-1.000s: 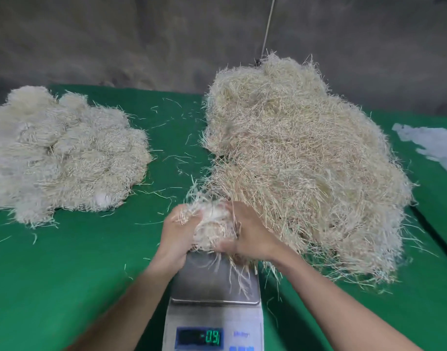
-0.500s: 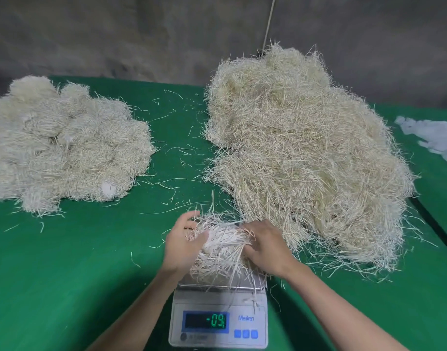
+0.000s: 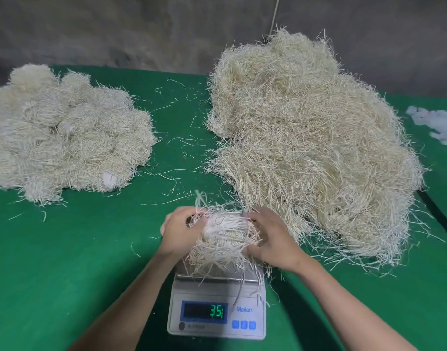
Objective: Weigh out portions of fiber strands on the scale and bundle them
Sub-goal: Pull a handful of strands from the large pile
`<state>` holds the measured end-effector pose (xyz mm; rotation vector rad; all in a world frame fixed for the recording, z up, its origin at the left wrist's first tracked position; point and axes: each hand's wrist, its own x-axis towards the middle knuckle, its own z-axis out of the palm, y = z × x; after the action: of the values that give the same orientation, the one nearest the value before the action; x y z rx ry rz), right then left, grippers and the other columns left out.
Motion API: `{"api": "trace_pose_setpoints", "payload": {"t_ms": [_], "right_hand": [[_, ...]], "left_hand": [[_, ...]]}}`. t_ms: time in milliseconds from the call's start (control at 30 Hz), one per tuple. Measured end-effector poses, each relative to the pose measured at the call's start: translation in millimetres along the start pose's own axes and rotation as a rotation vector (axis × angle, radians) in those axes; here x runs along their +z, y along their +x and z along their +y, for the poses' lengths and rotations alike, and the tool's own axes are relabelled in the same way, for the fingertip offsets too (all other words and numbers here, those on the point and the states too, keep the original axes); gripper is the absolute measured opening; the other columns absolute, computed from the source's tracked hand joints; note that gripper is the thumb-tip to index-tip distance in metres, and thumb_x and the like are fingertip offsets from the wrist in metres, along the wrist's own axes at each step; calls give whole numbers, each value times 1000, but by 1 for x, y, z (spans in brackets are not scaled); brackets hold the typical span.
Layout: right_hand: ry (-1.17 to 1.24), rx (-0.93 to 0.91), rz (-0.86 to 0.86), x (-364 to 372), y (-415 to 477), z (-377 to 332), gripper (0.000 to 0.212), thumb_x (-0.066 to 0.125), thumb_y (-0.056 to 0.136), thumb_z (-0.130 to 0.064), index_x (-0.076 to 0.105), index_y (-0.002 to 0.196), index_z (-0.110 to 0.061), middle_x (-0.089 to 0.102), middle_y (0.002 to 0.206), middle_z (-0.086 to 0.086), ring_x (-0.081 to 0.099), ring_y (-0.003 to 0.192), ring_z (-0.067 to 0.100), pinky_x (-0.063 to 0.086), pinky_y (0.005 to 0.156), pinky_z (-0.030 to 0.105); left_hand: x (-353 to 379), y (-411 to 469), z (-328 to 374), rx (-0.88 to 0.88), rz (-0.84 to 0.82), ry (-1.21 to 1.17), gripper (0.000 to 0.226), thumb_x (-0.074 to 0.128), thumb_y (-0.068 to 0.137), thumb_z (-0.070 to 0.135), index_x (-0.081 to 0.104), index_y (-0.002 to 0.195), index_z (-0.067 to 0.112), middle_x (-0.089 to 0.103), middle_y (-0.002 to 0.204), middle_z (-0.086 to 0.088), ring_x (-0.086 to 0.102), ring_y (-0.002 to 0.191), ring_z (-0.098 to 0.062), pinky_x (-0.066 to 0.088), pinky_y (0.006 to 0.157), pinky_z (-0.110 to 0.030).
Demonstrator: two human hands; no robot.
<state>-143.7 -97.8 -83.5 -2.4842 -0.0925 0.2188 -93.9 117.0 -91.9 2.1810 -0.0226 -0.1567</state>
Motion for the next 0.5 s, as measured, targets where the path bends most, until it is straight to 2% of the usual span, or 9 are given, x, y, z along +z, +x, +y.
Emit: {"api": "trace_pose_setpoints", "payload": {"t_ms": [67, 133, 167, 200, 267, 300, 400, 500], "right_hand": [[13, -18, -36, -5, -1, -2, 79, 74, 76, -38, 26, 139, -44, 11, 156, -10, 1, 143, 11, 0, 118, 47], [31, -34, -61, -10, -1, -4, 88, 76, 74, -38, 21, 142, -42, 11, 155, -12, 1, 143, 9, -1, 118, 48], [52, -39, -70, -11, -1, -4, 92, 77, 73, -36, 18, 143, -42, 11, 154, -13, 0, 141, 7, -2, 117, 48], [77, -41, -79, -13, -2, -5, 95, 78, 72, -35, 15, 143, -44, 11, 152, -15, -1, 139, 3, -5, 117, 46], [112, -34, -101, -15, -2, -5, 101, 79, 71, -35, 10, 144, -47, 8, 144, -21, -7, 131, -3, -13, 112, 39], [118, -33, -114, -17, -3, -6, 104, 79, 70, -37, 7, 144, -48, 7, 144, -21, -8, 130, -3, -14, 110, 36], [94, -58, -154, -22, 0, -6, 104, 79, 69, -41, 7, 144, -48, 11, 154, -13, 5, 137, 3, -3, 116, 45], [26, -92, -215, -20, 3, -7, 95, 74, 75, -39, 11, 145, -45, 21, 154, -10, 20, 139, 10, 14, 117, 49]], "left_hand": [[-6, 3, 2, -20, 26, -139, 34, 63, 88, 21, 60, 122, 24, 55, 125, 6, 54, 114, -16, 39, 102, -40], [-11, 4, 4, -18, 50, -207, 39, 64, 87, 19, 57, 126, 21, 53, 126, 8, 52, 105, 3, 39, 91, -24], [-13, 5, 5, -27, 60, -229, 40, 64, 87, 19, 56, 127, 19, 53, 125, 7, 53, 103, 6, 40, 86, -21], [-13, 5, 5, -47, 75, -250, 40, 64, 87, 20, 55, 126, 17, 55, 124, 5, 54, 107, 0, 42, 86, -24], [-15, 6, 4, -90, 124, -254, 35, 64, 87, 22, 60, 120, 12, 60, 119, 0, 55, 112, -15, 44, 97, -35], [-15, 5, 4, -94, 136, -229, 29, 64, 88, 24, 63, 114, 12, 63, 114, 2, 57, 110, -16, 44, 97, -34], [-15, 1, 2, -63, 72, -157, 14, 60, 91, 29, 69, 95, 19, 64, 91, 18, 59, 90, -1, 41, 72, -13], [-12, -4, 1, -18, -7, -136, 19, 57, 92, 27, 69, 100, 15, 67, 91, 10, 58, 84, 3, 39, 66, -11]]}}
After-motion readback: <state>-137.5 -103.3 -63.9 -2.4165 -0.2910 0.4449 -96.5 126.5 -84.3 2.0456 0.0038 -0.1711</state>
